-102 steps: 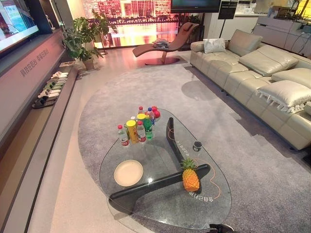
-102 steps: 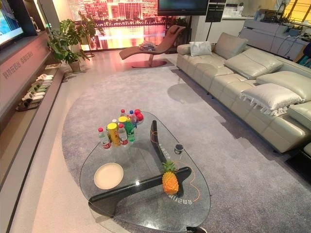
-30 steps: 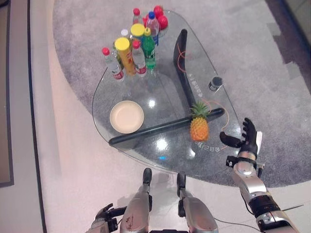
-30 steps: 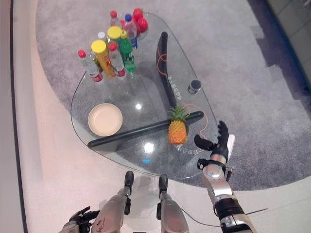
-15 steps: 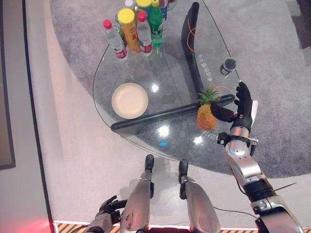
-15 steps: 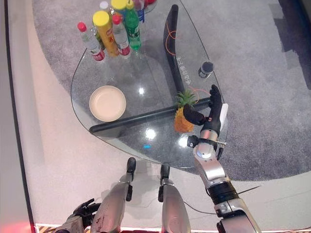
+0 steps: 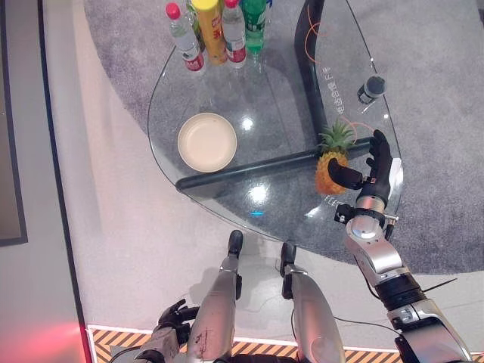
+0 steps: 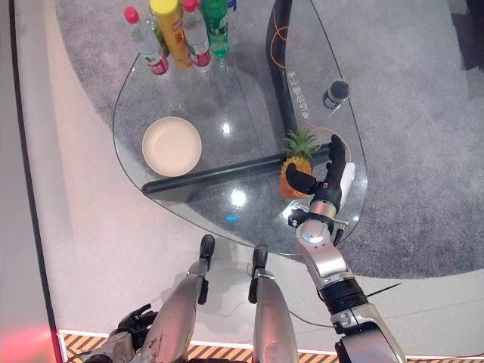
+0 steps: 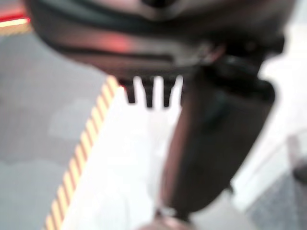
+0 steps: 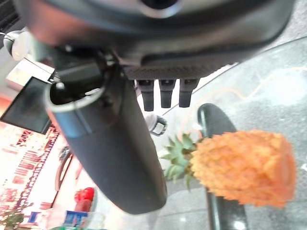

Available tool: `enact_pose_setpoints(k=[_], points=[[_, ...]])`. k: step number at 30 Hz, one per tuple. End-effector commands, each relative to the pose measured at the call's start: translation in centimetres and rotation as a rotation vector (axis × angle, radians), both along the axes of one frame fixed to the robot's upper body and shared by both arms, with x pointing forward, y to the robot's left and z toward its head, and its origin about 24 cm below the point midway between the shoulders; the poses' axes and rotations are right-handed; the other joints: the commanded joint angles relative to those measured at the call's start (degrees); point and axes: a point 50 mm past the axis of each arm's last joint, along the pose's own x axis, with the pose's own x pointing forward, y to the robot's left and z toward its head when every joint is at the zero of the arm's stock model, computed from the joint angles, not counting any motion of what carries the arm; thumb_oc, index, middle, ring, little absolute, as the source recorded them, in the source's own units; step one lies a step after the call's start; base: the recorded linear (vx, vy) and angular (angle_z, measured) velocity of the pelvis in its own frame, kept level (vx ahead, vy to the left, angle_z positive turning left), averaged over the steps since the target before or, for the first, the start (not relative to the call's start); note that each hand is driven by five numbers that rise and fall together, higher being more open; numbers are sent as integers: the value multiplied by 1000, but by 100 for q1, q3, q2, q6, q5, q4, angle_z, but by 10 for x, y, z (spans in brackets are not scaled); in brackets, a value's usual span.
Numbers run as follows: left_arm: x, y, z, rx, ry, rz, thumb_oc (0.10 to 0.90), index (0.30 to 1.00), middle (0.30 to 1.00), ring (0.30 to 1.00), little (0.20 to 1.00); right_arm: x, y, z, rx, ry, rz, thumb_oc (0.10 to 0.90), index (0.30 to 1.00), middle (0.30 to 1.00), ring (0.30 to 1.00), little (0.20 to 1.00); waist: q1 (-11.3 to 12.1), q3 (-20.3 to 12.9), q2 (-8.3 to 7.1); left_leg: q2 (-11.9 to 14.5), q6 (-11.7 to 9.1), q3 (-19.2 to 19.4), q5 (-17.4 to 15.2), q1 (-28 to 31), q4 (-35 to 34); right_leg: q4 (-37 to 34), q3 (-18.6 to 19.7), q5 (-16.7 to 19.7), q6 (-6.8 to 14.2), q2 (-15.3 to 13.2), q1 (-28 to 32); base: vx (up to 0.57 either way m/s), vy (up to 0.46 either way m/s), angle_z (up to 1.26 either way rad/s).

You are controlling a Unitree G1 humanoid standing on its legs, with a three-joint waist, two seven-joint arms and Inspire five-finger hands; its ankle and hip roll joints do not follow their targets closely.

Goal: Pick up the fruit to the plate

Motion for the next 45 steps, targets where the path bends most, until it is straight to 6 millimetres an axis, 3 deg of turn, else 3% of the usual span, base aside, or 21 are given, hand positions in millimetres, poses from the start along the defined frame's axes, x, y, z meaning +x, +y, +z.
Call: enact_pose_setpoints(k=[1,7,18,25,44,45], points=[[-23,5,-7,20,72,37,800,900,900,900,900,2,-1,46,-18,-201,-22,800,900,900,900,900,-34,-17,-127,-593,301,179,-902,-130,805,-800,277,691,-14,245,169,-1,31,3],[-19,2,-6,13,61,27,800,900,900,900,900,7,-3,44,-11,-178,-53,800,900,900,900,900,1,-17,-84,-615,298,219,-870,-250,814,-780,265,729,9,209,33,-4,20,0],[-15,-4,-5,3,51,10,800,900,900,900,900,23,-1,28,168,-84,4,800,900,900,900,900,94,-17,28,-645,289,208,-781,-454,775,-664,186,743,-2,180,-274,-2,9,0],[-13,-8,-5,-10,47,-2,800,900,900,900,900,28,-10,16,186,-8,-80,800,900,900,900,900,148,-17,89,-653,271,210,-736,-574,788,-585,138,749,-1,160,-430,0,10,0],[-5,-15,-3,-21,32,-22,800,900,900,900,900,43,-19,19,274,47,-117,800,900,900,900,900,304,-17,193,-692,243,102,-667,-773,850,-426,38,730,-22,155,-676,8,5,3],[-6,-15,-3,-23,35,-23,800,900,900,900,900,43,-21,19,289,51,-120,685,801,801,801,785,316,-17,202,-696,240,97,-667,-783,858,-414,34,725,-23,153,-686,12,7,3]])
